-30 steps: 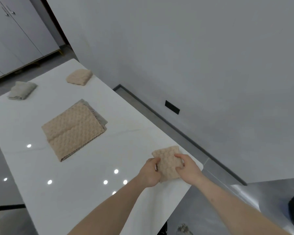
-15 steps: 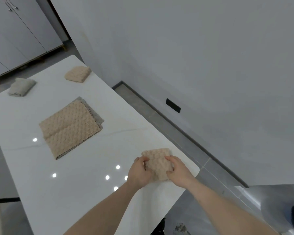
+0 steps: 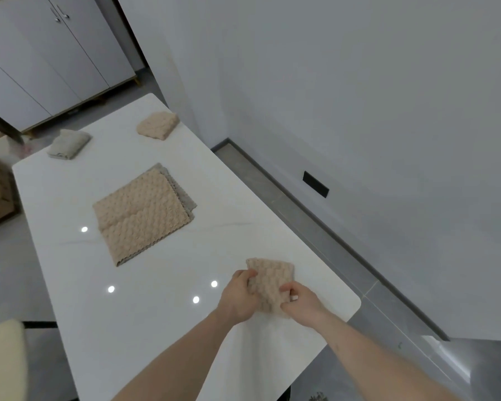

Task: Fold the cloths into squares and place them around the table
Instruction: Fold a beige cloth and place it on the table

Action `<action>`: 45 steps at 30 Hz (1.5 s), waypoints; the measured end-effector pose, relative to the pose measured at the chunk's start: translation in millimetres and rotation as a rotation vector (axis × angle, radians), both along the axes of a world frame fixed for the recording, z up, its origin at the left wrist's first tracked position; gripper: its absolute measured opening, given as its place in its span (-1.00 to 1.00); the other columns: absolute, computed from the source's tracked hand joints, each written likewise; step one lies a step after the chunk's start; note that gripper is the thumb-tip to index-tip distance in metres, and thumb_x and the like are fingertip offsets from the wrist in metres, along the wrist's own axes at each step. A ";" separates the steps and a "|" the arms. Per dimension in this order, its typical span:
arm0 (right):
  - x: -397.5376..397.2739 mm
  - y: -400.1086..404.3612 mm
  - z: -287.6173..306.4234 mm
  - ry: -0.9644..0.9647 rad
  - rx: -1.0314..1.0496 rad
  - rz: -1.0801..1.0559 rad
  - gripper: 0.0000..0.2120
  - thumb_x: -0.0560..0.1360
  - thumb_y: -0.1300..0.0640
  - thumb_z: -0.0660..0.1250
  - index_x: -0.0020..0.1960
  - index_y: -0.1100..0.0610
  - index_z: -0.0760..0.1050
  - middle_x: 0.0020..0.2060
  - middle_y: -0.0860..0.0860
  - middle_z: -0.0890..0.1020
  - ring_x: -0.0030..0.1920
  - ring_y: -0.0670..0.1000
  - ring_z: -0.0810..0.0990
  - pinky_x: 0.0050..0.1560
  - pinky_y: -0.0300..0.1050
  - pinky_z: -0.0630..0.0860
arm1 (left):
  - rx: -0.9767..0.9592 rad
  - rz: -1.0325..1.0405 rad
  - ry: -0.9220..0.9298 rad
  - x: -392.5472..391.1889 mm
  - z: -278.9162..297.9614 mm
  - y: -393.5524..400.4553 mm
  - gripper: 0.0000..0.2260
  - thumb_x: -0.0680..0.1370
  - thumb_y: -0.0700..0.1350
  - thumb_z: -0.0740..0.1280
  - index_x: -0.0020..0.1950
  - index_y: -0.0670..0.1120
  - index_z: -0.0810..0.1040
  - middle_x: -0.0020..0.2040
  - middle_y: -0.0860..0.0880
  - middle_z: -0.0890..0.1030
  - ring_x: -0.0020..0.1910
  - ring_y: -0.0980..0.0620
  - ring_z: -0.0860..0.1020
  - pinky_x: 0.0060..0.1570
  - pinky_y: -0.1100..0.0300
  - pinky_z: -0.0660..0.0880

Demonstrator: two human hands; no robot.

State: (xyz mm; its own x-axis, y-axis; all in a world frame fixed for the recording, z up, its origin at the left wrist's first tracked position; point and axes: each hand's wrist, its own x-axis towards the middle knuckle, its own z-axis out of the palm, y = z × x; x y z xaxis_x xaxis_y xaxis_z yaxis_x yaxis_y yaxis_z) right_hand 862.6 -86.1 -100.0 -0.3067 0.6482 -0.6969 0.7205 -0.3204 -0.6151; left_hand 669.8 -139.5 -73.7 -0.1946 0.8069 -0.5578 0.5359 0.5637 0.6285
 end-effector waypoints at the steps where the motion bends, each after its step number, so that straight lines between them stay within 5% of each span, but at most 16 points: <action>1: -3.1 0.7 -0.9 0.008 -0.028 -0.014 -0.57 0.45 0.26 0.36 0.28 -0.02 0.54 0.08 -0.01 0.56 -0.02 -0.08 0.59 -0.08 -0.30 0.54 | -0.016 0.001 -0.018 -2.3 0.8 1.1 -0.42 0.46 -0.07 0.28 0.51 0.00 0.39 0.41 0.08 0.36 0.22 0.08 0.50 0.20 0.24 0.46; 7: -38.5 46.9 17.2 0.067 0.039 -0.070 -0.47 0.43 0.22 0.37 0.39 -0.04 0.50 0.25 0.00 0.57 0.14 -0.02 0.63 0.21 -0.10 0.57 | 0.069 0.101 -0.064 -33.1 8.7 39.8 -0.43 0.51 -0.11 0.32 0.54 -0.06 0.37 0.46 0.03 0.33 0.18 0.07 0.53 0.25 0.15 0.53; 15: -99.2 131.1 38.5 0.104 0.267 0.097 -0.40 0.48 0.16 0.32 0.52 0.03 0.34 0.48 -0.07 0.31 0.41 -0.01 0.43 0.40 -0.03 0.42 | 0.125 0.021 0.094 -79.4 13.7 121.0 -0.32 0.55 -0.14 0.33 0.65 -0.06 0.17 0.57 -0.06 0.25 0.49 -0.07 0.37 0.47 0.02 0.35; 18: -106.6 138.0 27.5 -0.020 0.401 0.263 -0.39 0.51 0.14 0.25 0.55 -0.08 0.25 0.57 -0.10 0.12 0.44 0.11 0.37 0.35 0.05 0.45 | 0.046 -0.093 0.217 -86.8 5.3 129.4 -0.26 0.53 -0.01 0.29 0.67 -0.02 0.06 0.66 -0.05 0.08 0.61 -0.14 0.19 0.50 -0.02 0.29; 21: -108.0 130.1 9.9 -0.137 0.407 0.426 -0.31 0.53 0.16 0.28 0.61 -0.08 0.15 0.62 -0.16 -0.10 0.53 0.10 0.18 0.41 0.02 0.39 | -0.053 -0.234 0.320 -91.0 -5.9 122.6 -0.29 0.55 -0.09 0.32 0.65 0.02 0.09 0.68 -0.09 -0.03 0.53 -0.27 0.30 0.43 -0.09 0.37; 32: -119.1 111.7 7.9 -0.239 0.299 0.604 -0.24 0.54 0.14 0.24 0.65 0.01 -0.02 0.63 -0.09 -0.14 0.58 0.15 0.09 0.53 -0.02 0.20 | -0.339 -0.446 0.370 -117.2 -13.4 69.2 -0.33 0.60 -0.04 0.26 0.68 0.01 0.08 0.69 0.01 0.00 0.60 -0.21 0.15 0.52 -0.04 0.26; 36: -127.1 68.5 8.8 -0.289 0.249 0.539 -0.19 0.56 0.08 0.24 0.66 -0.02 -0.15 0.61 -0.04 -0.31 0.60 0.16 0.03 0.52 0.02 0.23 | -0.350 -0.483 0.353 -124.4 -22.1 15.5 -0.30 0.59 -0.03 0.27 0.68 0.03 0.04 0.69 0.01 -0.13 0.64 -0.20 0.03 0.53 -0.06 0.25; 40: -127.4 -29.0 -5.6 -0.441 0.237 0.674 -0.12 0.58 -0.02 0.24 0.64 0.03 -0.31 0.58 0.06 -0.41 0.58 0.23 -0.37 0.58 0.20 -0.10 | -0.351 -0.560 0.368 -117.9 -27.6 -61.4 -0.15 0.59 -0.05 0.29 0.68 0.05 -0.25 0.64 0.07 -0.37 0.64 -0.10 -0.30 0.54 -0.12 0.22; 45: -118.7 -125.7 -19.4 -0.492 0.303 0.595 -0.15 0.61 -0.11 0.15 0.62 0.04 -0.38 0.56 0.08 -0.45 0.56 0.22 -0.43 0.57 0.27 -0.22 | -0.316 -0.666 0.382 -116.4 -28.8 -141.4 -0.12 0.58 -0.05 0.29 0.66 0.03 -0.30 0.62 0.03 -0.42 0.62 -0.13 -0.36 0.59 -0.17 0.07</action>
